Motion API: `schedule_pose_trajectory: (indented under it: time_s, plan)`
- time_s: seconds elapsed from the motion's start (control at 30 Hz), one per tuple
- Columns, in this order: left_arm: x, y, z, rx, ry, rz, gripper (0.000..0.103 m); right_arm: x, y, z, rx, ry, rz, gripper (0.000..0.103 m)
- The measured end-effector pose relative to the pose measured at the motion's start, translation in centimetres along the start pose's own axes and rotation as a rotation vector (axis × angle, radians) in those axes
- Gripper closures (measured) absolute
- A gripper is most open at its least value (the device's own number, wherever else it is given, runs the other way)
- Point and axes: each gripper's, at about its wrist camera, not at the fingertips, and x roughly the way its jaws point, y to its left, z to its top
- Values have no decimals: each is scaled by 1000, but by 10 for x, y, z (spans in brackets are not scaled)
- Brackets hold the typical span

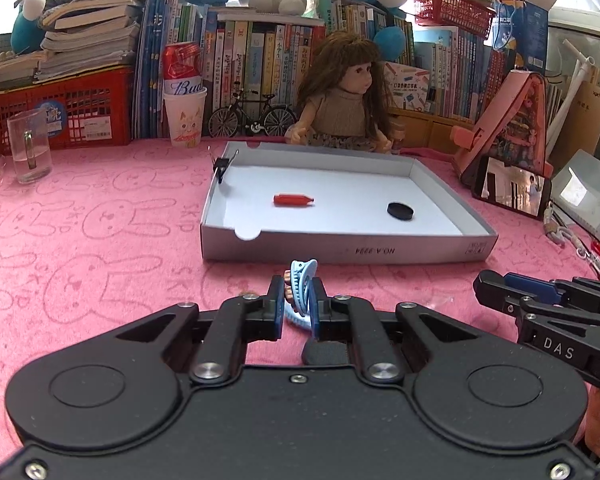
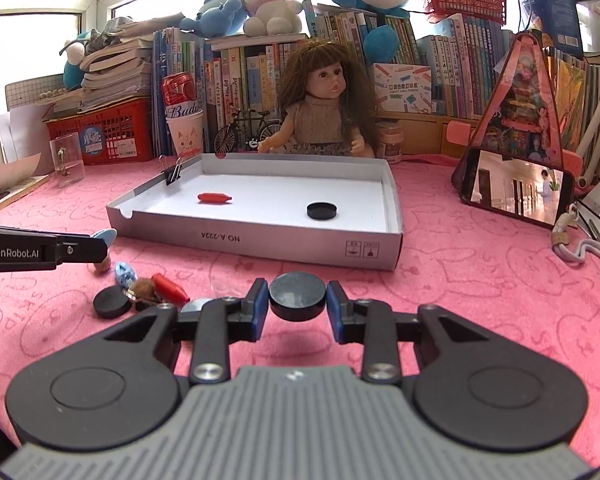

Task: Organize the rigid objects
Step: 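Carry clip and puck into the white tray and open both tools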

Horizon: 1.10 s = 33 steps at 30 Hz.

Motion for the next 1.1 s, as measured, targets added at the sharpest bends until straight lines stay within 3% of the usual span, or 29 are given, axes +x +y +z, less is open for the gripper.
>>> schedule_pose_trajectory:
  time_s: [0.5, 1.1]
  plan:
    - [17, -6, 28, -4, -1, -19, 91, 11, -10, 21, 46, 8, 12, 67]
    - [66, 0, 57, -56, 79, -34, 91, 33, -34, 46, 124, 12, 18, 67]
